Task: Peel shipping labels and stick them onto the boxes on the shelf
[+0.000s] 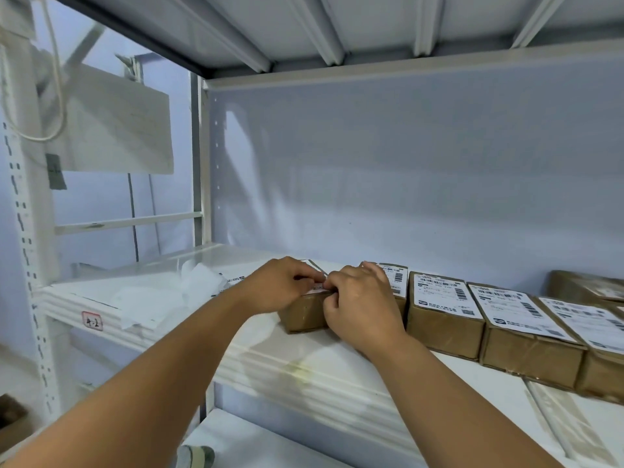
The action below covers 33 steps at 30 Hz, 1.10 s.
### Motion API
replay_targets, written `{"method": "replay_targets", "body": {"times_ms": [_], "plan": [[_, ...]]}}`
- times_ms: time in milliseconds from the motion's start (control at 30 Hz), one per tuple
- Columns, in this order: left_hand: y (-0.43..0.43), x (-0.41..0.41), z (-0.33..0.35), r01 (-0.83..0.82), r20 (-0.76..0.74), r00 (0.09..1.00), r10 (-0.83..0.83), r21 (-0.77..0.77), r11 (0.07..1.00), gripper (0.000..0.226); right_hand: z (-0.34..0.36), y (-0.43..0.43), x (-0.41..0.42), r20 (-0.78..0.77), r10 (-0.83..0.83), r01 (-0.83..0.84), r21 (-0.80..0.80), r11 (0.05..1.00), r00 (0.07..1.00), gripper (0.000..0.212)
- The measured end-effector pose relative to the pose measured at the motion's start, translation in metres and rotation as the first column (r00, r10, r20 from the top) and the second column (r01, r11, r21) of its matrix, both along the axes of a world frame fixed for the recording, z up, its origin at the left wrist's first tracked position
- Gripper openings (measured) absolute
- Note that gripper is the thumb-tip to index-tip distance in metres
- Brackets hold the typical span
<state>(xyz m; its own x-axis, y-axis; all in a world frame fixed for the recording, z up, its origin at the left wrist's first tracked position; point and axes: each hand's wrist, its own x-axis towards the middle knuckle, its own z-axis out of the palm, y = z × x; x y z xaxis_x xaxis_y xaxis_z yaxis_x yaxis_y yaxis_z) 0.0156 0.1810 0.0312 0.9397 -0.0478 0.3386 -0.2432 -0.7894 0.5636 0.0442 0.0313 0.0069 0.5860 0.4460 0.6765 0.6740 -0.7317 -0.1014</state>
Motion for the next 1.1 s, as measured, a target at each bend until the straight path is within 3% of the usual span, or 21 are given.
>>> {"method": "replay_targets", "body": {"times_ms": [167, 300, 400, 467, 567, 700, 833, 933, 1000, 1100], "plan": [[0.007, 0.026, 0.016, -0.006, -0.240, 0.970, 0.049, 0.177, 0.984, 0.026, -0.002, 0.003, 0.002, 0.005, 0.010, -0.010, -0.002, 1.000, 1.000, 0.038], [0.001, 0.045, 0.016, -0.067, -0.295, 0.945, 0.143, 0.253, 0.965, 0.023, -0.003, 0.001, 0.007, 0.004, 0.038, -0.038, 0.023, 0.999, 0.999, 0.032], [0.000, 0.056, 0.008, -0.276, -0.192, 0.930, 0.313, 0.197, 0.941, 0.031, -0.001, 0.000, 0.005, -0.014, 0.058, -0.058, 0.016, 0.998, 0.998, 0.036], [0.002, 0.055, 0.000, -0.461, -0.038, 0.888, 0.459, -0.058, 0.886, 0.025, 0.000, -0.001, 0.005, -0.004, 0.063, -0.063, -0.002, 0.998, 0.998, 0.036], [0.000, 0.036, -0.011, -0.445, -0.005, 0.836, 0.549, -0.592, 0.672, 0.037, 0.002, -0.002, 0.004, 0.015, 0.057, -0.056, -0.039, 0.998, 0.998, 0.026], [-0.010, 0.008, -0.031, -0.260, -0.033, 0.910, 0.414, -0.823, 0.505, 0.015, 0.001, 0.000, 0.002, 0.020, 0.054, -0.055, 0.025, 0.998, 0.998, 0.025], [-0.014, -0.009, -0.035, -0.213, 0.025, 0.933, 0.359, -0.766, 0.607, 0.021, -0.003, -0.001, 0.006, 0.099, -0.051, 0.033, 0.177, 0.984, 0.994, 0.018], [-0.017, -0.008, -0.029, -0.244, -0.038, 0.937, 0.347, -0.781, 0.574, 0.016, -0.003, -0.006, 0.008, 0.086, -0.132, 0.108, 0.238, 0.965, 0.988, 0.019], [-0.018, -0.005, -0.029, -0.282, -0.084, 0.937, 0.340, -0.755, 0.592, 0.039, 0.000, -0.010, 0.002, 0.063, -0.119, 0.105, 0.194, 0.975, 0.991, 0.020], [-0.023, -0.001, -0.033, -0.225, -0.049, 0.964, 0.262, -0.679, 0.699, 0.060, 0.005, -0.013, -0.004, -0.007, -0.101, 0.101, 0.141, 0.985, 0.995, 0.022]]}}
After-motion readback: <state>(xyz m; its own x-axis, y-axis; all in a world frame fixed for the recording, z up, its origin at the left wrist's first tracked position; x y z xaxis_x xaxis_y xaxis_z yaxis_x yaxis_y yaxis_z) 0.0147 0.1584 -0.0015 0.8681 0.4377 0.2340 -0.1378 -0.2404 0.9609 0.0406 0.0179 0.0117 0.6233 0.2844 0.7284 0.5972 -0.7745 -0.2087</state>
